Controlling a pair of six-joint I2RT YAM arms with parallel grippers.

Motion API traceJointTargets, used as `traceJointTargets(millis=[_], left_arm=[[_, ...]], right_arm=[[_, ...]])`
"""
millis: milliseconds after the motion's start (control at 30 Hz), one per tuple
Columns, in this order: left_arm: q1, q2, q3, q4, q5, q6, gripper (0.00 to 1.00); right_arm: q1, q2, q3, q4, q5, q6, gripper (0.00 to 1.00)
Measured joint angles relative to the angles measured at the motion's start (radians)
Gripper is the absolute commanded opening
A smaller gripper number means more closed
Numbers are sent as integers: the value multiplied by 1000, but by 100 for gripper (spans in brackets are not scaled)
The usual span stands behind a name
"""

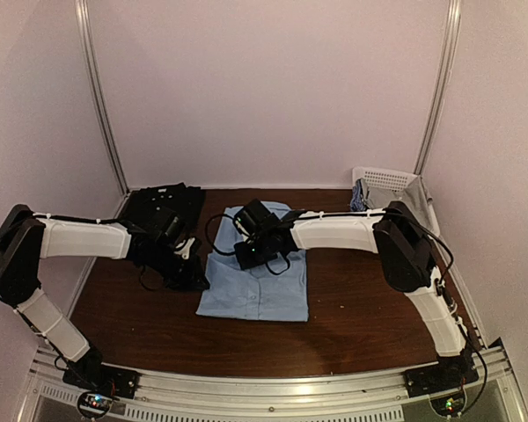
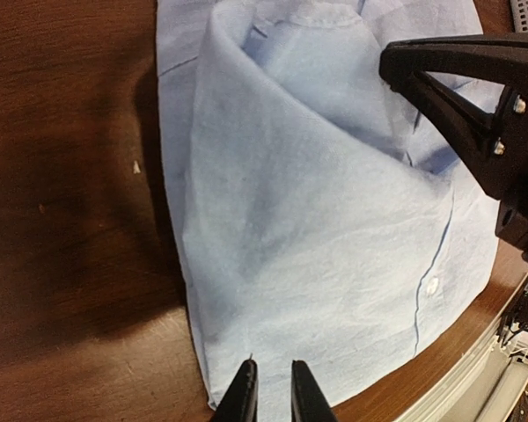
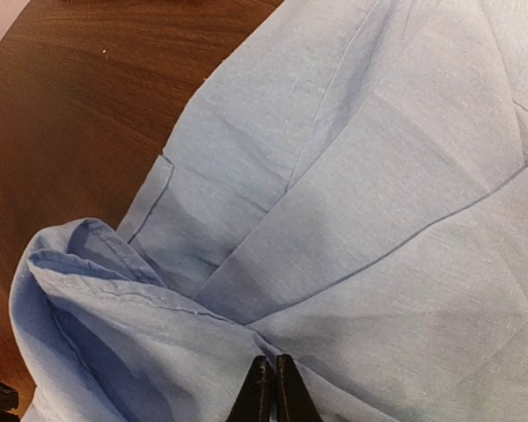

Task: Fold and stack the long sleeve shirts
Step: Adjust the 2/3-rectangle-folded shirt at the center of the board.

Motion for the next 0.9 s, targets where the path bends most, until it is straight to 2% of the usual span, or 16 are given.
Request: traceJointTargets(millis=[167, 500, 733, 800, 900], left_arm=[[-9, 0, -5, 0, 0, 0, 14], [-15, 0, -29, 2, 0, 0, 14], [-26, 0, -32, 2, 1, 0, 14], [-28, 0, -35, 3, 3, 0, 14], [-30, 0, -37, 3, 5, 0, 14]], right_arm=[[1, -15, 1, -6, 43, 3, 0], [0, -103, -23, 2, 82, 3, 0], [0, -138, -65, 16, 61, 6, 39], [-6, -170, -137, 37, 21, 16, 48], [-15, -258, -312, 89, -71, 41, 56]])
